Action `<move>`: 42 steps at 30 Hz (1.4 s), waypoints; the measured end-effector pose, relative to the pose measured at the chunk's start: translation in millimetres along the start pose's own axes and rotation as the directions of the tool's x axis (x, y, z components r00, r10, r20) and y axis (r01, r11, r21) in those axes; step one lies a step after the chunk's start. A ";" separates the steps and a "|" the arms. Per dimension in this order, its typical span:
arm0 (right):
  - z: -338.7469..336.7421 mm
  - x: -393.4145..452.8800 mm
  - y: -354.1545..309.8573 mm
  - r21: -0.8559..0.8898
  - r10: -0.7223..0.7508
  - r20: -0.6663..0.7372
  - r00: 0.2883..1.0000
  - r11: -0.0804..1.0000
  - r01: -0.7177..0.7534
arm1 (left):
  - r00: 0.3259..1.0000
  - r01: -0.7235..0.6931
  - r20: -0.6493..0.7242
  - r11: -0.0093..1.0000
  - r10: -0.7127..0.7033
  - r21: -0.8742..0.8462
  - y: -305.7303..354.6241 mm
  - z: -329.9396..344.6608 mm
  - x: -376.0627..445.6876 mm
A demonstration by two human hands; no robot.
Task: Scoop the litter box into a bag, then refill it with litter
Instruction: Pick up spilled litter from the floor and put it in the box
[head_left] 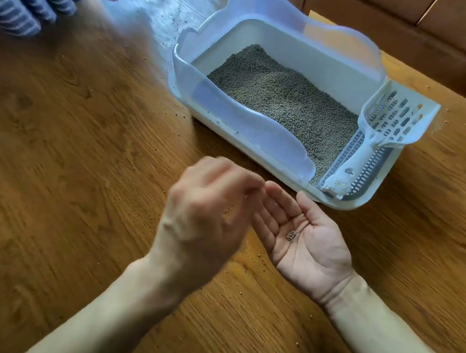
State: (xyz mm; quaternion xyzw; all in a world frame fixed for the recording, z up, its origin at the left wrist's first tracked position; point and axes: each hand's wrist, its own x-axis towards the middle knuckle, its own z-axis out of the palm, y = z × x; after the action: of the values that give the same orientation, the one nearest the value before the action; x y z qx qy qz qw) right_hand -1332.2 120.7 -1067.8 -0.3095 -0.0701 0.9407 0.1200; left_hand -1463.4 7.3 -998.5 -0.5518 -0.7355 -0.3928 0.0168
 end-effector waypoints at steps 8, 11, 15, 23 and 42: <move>-16.3 -4.3 -11.1 -0.004 -0.055 0.072 0.996 0.998 0.056 | 0.846 0.318 0.378 0.925 -0.376 0.208 -84.1 36.2 -36.1; -17.8 -4.7 -12.4 0.018 -0.052 0.062 0.997 0.999 0.051 | 0.853 0.226 0.420 0.945 -0.309 0.236 -86.5 50.7 -39.2; -20.2 -3.6 -14.7 0.009 -0.052 0.062 0.997 0.999 0.051 | 0.864 0.148 0.435 0.953 -0.255 0.264 -90.8 61.7 -32.8; -25.8 -7.1 -19.9 0.016 -0.046 0.039 0.998 0.999 0.045 | 0.824 -0.029 0.528 0.915 -0.206 0.402 -90.7 69.4 -31.3; -6.1 -9.9 -10.6 0.110 0.088 -0.039 0.995 0.990 -0.084 | 0.918 -0.095 0.389 0.995 0.078 0.024 40.4 39.3 -2.6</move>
State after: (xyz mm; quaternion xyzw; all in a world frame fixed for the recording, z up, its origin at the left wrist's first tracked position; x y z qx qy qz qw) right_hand -1318.9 128.5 -1064.9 -0.3257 -0.0029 0.9404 0.0975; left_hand -1412.9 32.0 -1004.3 -0.6500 -0.7075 -0.2589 -0.0999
